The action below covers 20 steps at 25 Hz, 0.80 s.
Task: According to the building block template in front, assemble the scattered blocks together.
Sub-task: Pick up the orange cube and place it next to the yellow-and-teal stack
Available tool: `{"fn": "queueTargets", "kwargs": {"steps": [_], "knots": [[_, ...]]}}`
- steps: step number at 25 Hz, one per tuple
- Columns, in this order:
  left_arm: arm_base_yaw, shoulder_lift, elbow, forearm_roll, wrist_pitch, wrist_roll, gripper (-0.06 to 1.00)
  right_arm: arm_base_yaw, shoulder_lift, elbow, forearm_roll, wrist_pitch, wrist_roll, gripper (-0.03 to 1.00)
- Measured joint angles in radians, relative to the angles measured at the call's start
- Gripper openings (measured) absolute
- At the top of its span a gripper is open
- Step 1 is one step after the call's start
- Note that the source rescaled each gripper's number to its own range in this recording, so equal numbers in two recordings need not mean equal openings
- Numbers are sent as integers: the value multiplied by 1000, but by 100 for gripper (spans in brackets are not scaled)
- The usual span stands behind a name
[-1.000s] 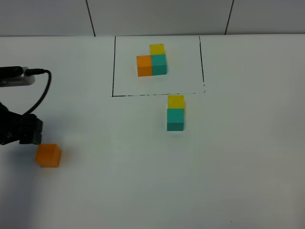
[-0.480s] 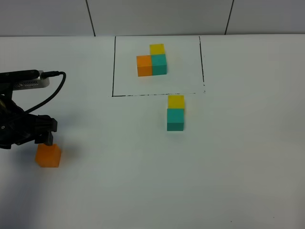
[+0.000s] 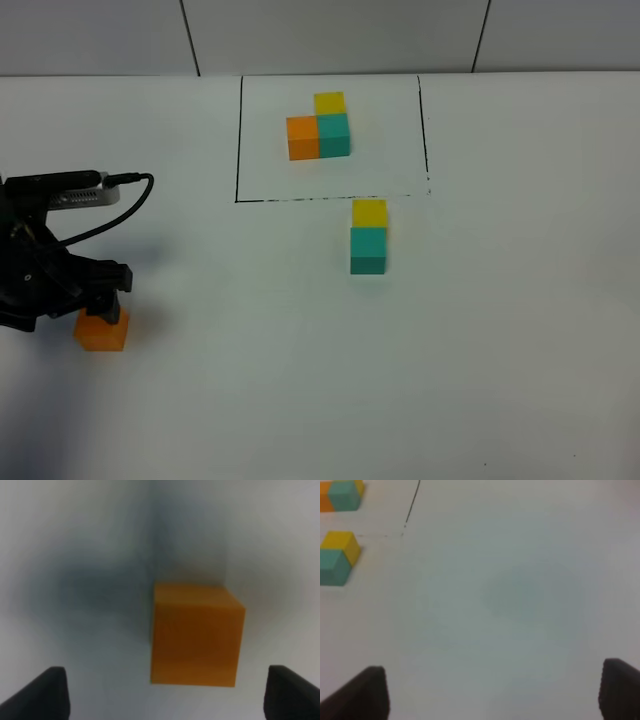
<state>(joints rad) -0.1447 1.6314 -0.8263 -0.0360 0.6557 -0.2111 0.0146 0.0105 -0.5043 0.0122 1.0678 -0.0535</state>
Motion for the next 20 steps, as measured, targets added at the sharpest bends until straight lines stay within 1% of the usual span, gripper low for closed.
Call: {"fn": "queueTargets", "kwargs": {"steps": [2,5,10,16,20], "knots": [[0,21,0,0,-1,0,84,0,0,0,0,0,0,71],[-21,51,0,5,-12,1,84,0,0,0,0,0,0,71],[-69,101,0,5,-73,0,82,0,0,0,0,0,0,71],[-75,113,0,5,-81,-3,81,0,0,0,0,0,2,71],[-76,114,0,30,-82,-3,81,0,0,0,0,0,2,71]]}}
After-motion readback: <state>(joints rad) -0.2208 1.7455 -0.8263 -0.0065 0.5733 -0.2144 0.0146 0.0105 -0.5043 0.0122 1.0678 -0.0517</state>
